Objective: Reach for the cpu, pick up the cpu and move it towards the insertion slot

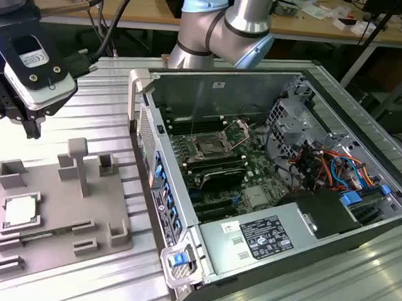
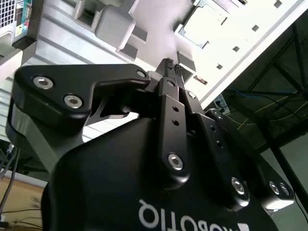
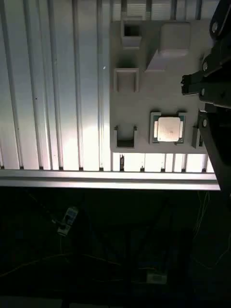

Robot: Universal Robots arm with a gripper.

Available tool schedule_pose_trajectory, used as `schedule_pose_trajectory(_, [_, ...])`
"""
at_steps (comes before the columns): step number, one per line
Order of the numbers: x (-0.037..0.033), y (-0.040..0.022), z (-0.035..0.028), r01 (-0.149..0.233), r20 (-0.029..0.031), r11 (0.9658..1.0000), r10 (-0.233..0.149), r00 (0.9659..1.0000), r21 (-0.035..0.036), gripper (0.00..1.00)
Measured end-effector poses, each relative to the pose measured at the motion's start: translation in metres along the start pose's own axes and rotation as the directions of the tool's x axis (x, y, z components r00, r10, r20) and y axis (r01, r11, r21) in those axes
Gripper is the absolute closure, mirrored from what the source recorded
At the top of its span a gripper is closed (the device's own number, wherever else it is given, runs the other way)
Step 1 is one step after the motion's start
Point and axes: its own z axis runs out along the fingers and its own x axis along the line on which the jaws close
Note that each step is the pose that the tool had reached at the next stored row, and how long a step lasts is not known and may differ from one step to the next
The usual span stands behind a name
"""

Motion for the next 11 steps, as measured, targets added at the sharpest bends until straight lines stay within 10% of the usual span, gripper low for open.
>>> schedule_pose_trajectory(11, [0.0114, 0.0002, 0.0001, 0.0, -0.0002, 1.0, 0.0, 1.0, 0.0, 0.89])
